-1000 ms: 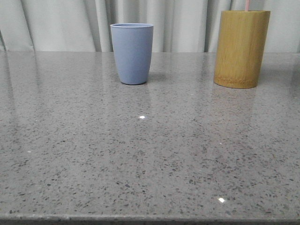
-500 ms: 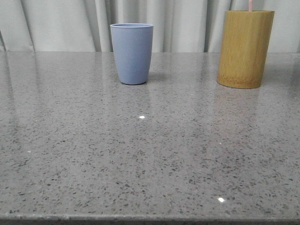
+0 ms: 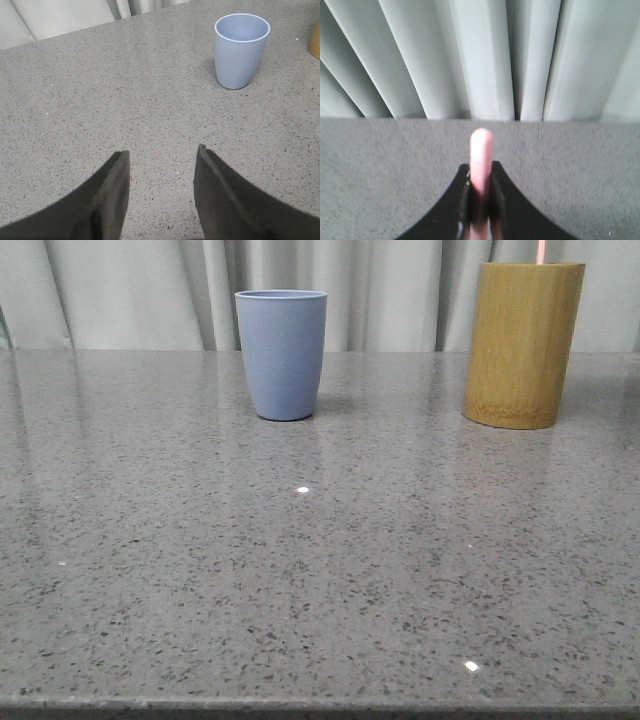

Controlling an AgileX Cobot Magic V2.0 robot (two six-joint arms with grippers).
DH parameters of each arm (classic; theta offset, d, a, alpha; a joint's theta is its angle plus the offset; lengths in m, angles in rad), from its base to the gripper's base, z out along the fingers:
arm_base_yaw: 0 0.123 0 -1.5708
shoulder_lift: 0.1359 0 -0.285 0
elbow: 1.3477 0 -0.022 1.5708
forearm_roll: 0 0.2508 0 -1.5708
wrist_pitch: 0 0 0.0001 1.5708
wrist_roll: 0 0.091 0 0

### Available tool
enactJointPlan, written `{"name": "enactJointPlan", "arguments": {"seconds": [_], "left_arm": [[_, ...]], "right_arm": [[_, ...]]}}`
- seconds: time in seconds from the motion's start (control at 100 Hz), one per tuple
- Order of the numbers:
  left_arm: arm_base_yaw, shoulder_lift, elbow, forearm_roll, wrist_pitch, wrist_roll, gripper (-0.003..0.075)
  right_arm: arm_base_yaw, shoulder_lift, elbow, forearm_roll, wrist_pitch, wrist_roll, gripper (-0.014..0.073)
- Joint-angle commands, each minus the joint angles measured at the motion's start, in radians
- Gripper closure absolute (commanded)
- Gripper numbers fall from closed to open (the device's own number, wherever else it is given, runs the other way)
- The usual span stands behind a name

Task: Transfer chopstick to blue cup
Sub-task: 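Carry the pink straw with the right gripper over the blue cup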

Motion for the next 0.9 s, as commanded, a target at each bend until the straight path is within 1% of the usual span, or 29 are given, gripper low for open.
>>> {"name": "enactJointPlan", "arguments": {"seconds": [0.0,0.14,0.28,0.54,0.67,0.79,0.89], "left_arm": [[0.001,-0.001,-0.025,0.007,-0.078,-0.012,0.0417],[0.001,-0.001,-0.025,0.007,-0.078,-0.012,0.0417],[0.001,-0.001,-0.025,0.007,-0.078,-0.012,0.0417],[0.001,-0.001,-0.025,0.007,-0.078,-0.012,0.0417],[0.001,-0.001,-0.025,0.007,-0.078,-0.012,0.0417],[0.001,-0.001,-0.025,0.007,-0.078,-0.012,0.0417],[0.001,-0.001,-0.025,0.007,-0.078,-0.012,0.0417]], "right_arm": [[0.01,-0.084,-0.058,0.0,-0.075,-0.027,0.0662],[0.042,-0.104,-0.133,0.0,-0.033,-0.074,0.0662],[0.098,-0.102,-0.201,0.0,-0.016,-0.075,0.0662],[0.254,-0.07,-0.21,0.004,-0.091,-0.075,0.0662],[0.329,-0.028,-0.21,0.009,-0.167,-0.075,0.0662],[0.374,0.013,-0.21,0.009,-0.232,-0.075,0.0662],[0.39,0.048,-0.21,0.009,-0.276,-0.075,0.0662]]}}
